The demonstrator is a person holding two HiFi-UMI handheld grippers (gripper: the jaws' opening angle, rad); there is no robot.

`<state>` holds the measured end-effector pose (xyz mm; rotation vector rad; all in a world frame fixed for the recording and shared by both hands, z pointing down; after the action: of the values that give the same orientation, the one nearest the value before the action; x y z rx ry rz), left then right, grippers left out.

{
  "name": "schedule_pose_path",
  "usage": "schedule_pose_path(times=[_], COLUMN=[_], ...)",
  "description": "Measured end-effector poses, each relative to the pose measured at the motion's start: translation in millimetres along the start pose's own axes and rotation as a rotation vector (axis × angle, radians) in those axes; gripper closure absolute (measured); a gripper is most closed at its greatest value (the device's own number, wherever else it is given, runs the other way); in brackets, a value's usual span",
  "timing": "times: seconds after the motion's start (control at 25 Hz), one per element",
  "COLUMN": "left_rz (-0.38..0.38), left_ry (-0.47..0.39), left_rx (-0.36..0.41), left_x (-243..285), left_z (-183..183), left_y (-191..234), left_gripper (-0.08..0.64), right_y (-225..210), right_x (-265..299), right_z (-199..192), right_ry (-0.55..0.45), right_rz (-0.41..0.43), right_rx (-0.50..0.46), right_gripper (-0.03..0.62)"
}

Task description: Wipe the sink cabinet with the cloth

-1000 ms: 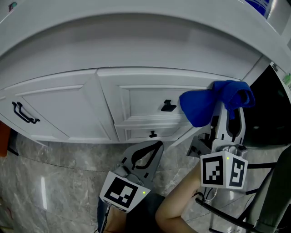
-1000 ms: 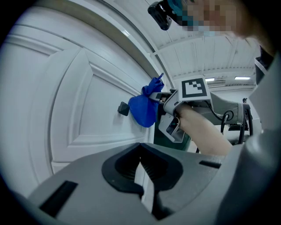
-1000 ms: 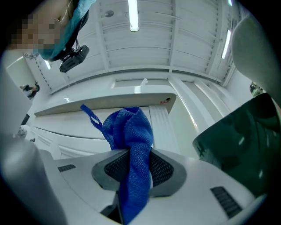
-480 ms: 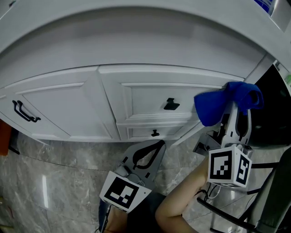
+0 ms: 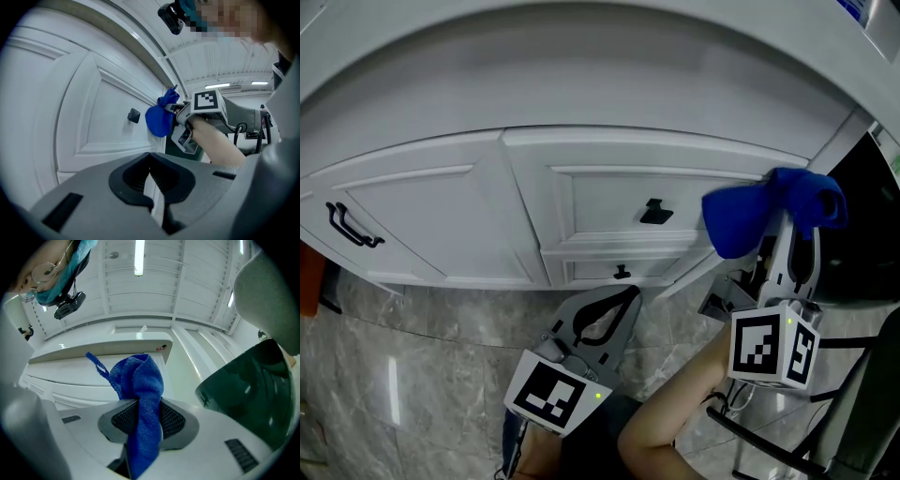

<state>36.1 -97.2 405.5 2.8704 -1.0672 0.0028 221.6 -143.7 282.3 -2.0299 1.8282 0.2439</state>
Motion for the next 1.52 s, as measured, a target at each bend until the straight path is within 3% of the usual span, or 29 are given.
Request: schedule_pose_path(times=[0.2, 0.32, 0.48, 0.76, 1.12, 1.32, 1.52], left_rz=[0.018, 0.027, 0.035, 0.066, 0.164, 0.226, 0.22], left_ry=[0.006, 0.015, 0.007, 0.03, 0.062, 0.109, 0.088], left_rx=[-0.003, -0.011, -0.004, 0.012, 0.0, 0.002, -0.015], left_x=[0, -1, -2, -13, -39, -47, -48], left_z=[-2, -4, -2, -2, -5, -14, -15], left_y=[5, 7, 8, 12, 34, 49, 50], left_gripper=[0.555, 0.555, 0.555, 0.555, 0.555, 0.555, 0.555], right_y=[17, 32, 67, 141, 207, 232, 230], right_x=[-11, -22, -27, -29, -40, -48, -48], right_z=[11, 34, 54, 25, -11, -33, -37], right_ry=[0.018, -0.023, -0.051, 0.044, 0.16, 0.231, 0.237], right_rz=[0.074, 0.133, 0.306, 0.513, 0.677, 0.693, 0.67], right_rx=[-0.065, -0.044, 0.004, 0.034, 0.016, -0.025, -0.044], right_gripper=[0.471, 0.471, 0.471, 0.471, 0.471, 0.471, 0.471])
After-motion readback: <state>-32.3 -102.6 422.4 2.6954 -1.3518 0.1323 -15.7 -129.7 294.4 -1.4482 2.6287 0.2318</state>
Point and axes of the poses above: the fingertips, and each gripper's own axes: x forward along the fingers, y to its left, z out of its top, the point moved 4 cm from there along -x, backward along the fingers, and after that the axes turned 4 degrees about -z, right-handed, at the moved point
